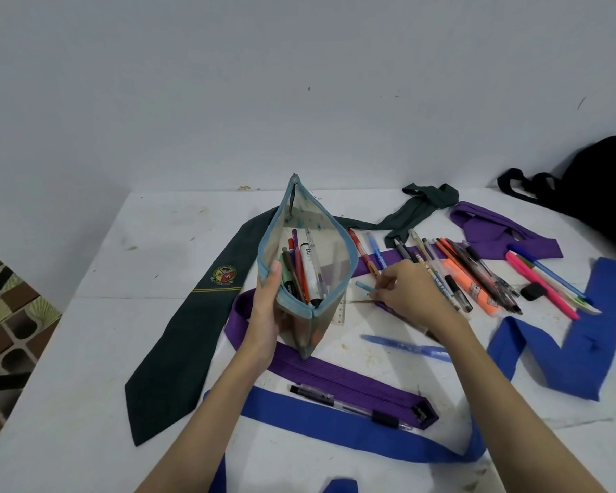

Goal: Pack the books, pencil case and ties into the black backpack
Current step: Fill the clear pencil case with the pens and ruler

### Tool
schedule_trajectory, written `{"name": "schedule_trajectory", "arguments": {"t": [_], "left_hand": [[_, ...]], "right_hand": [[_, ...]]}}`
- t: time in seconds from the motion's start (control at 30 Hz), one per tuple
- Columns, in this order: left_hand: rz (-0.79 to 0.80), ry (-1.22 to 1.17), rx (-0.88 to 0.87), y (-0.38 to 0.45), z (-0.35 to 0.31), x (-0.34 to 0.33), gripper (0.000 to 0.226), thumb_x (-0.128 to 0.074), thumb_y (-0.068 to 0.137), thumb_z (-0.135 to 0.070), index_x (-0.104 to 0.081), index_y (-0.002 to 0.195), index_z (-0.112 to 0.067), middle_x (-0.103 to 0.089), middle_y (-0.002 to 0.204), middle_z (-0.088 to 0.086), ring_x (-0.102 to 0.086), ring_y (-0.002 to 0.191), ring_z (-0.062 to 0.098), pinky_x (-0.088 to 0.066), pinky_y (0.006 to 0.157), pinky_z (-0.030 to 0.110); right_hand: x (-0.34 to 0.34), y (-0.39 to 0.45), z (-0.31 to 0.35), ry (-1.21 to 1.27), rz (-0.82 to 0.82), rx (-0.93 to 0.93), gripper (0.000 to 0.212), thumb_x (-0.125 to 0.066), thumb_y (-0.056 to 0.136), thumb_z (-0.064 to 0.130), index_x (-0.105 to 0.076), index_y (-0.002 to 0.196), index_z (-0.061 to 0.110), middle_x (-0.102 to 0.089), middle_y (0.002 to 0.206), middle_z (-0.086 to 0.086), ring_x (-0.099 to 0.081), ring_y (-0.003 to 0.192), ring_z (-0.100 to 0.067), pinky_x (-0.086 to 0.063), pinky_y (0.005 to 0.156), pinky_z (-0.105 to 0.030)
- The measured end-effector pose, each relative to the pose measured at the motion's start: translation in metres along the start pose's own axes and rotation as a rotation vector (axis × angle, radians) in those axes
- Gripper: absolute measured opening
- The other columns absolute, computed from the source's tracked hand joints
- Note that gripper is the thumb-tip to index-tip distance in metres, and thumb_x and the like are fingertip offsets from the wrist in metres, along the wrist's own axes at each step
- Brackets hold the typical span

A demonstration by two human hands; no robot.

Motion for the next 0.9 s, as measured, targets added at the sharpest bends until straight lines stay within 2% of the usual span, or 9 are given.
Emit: {"name": "schedule_trajectory", "arguments": {"t": [0.17,0.23,0.3,0.37,0.43,0.6,0.7,0.8,0.9], "left_hand": [[-0.001,-0.021,-0.005,0.002,0.0,0.0,0.068,-0.052,0.078,-0.053,-0.047,0.137,-0.019,-0.061,0.128,0.007,-0.056,0.12,0.024,-0.044,0.103,0.043],[0.002,-0.023,-0.003,0.002,0.001,0.0,0.069,-0.053,0.078,-0.054,-0.047,0.137,-0.019,-0.061,0.128,0.007,-0.057,0.119,0.024,-0.044,0.102,0.043],[0.001,-0.012,-0.008,0.002,0.0,0.001,0.075,-0.057,0.075,-0.06,-0.047,0.137,-0.02,-0.062,0.127,0.006,-0.057,0.119,0.023,-0.045,0.102,0.043],[0.009,0.004,-0.004,0.002,0.001,0.001,0.086,-0.062,0.067,-0.066,-0.046,0.138,-0.02,-0.061,0.128,0.006,-0.057,0.119,0.022,-0.045,0.101,0.042],[0.007,-0.013,0.001,0.002,0.001,0.001,0.08,-0.059,0.071,-0.063,-0.047,0.137,-0.02,-0.061,0.127,0.007,-0.057,0.119,0.022,-0.047,0.1,0.041],[0.005,-0.021,-0.001,0.002,0.002,0.001,0.075,-0.056,0.074,-0.059,-0.047,0.137,-0.019,-0.062,0.127,0.007,-0.057,0.119,0.022,-0.046,0.1,0.04],[0.002,-0.031,-0.009,0.002,0.001,0.001,0.067,-0.052,0.077,-0.053,-0.048,0.136,-0.02,-0.063,0.126,0.006,-0.058,0.118,0.021,-0.046,0.1,0.041],[-0.005,-0.042,-0.015,0.002,0.0,-0.001,0.067,-0.05,0.077,-0.051,-0.049,0.135,-0.018,-0.064,0.124,0.007,-0.059,0.116,0.021,-0.048,0.098,0.038],[-0.007,-0.033,-0.009,0.002,0.001,0.0,0.068,-0.051,0.077,-0.052,-0.048,0.136,-0.018,-0.063,0.125,0.007,-0.059,0.117,0.021,-0.047,0.099,0.04]], "right_hand": [[0.017,-0.002,-0.007,0.217,-0.263,0.052,0.006,-0.05,0.095,0.01,-0.056,0.096,0.011,-0.062,0.088,-0.005,-0.049,0.067,-0.01,-0.036,0.057,-0.022],[0.022,-0.004,-0.01,0.173,-0.301,0.067,0.011,-0.047,0.097,0.015,-0.056,0.102,0.009,-0.057,0.079,-0.001,-0.046,0.061,-0.009,-0.034,0.054,-0.022],[0.021,-0.005,-0.014,0.015,-0.242,0.056,0.019,-0.052,0.095,0.029,-0.06,0.099,0.012,-0.053,0.071,0.004,-0.045,0.059,-0.008,-0.032,0.05,-0.022],[0.014,-0.005,-0.018,-0.12,-0.064,0.002,0.025,-0.061,0.088,0.041,-0.061,0.092,0.016,-0.052,0.069,0.005,-0.047,0.061,-0.008,-0.032,0.05,-0.021],[0.004,-0.005,-0.021,-0.198,0.11,-0.067,0.028,-0.067,0.083,0.041,-0.06,0.097,0.017,-0.051,0.075,0.006,-0.049,0.07,-0.01,-0.034,0.053,-0.021],[0.002,-0.004,-0.013,-0.192,0.065,-0.015,0.02,-0.059,0.091,0.03,-0.062,0.101,0.013,-0.05,0.073,0.007,-0.049,0.068,-0.01,-0.036,0.056,-0.02],[0.024,-0.007,0.003,-0.019,-0.176,0.045,0.02,-0.05,0.096,0.025,-0.06,0.099,0.008,-0.05,0.07,0.003,-0.046,0.06,-0.009,-0.034,0.051,-0.022],[0.062,-0.021,0.028,0.324,-0.565,0.134,0.018,-0.044,0.099,0.022,-0.053,0.102,0.007,-0.057,0.071,-0.006,-0.056,0.06,-0.023,-0.049,0.053,-0.038],[0.095,-0.039,0.054,0.652,-0.896,0.306,0.01,-0.043,0.1,0.023,-0.049,0.093,0.018,-0.062,0.064,0.004,-0.064,0.057,-0.021,-0.054,0.055,-0.036]]}}
Point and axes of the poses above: each hand's wrist, its own y-axis towards the middle knuckle, its own x-axis out of the back of the hand, z = x × y, the point moved 3 cm from there along y, towards the middle knuckle
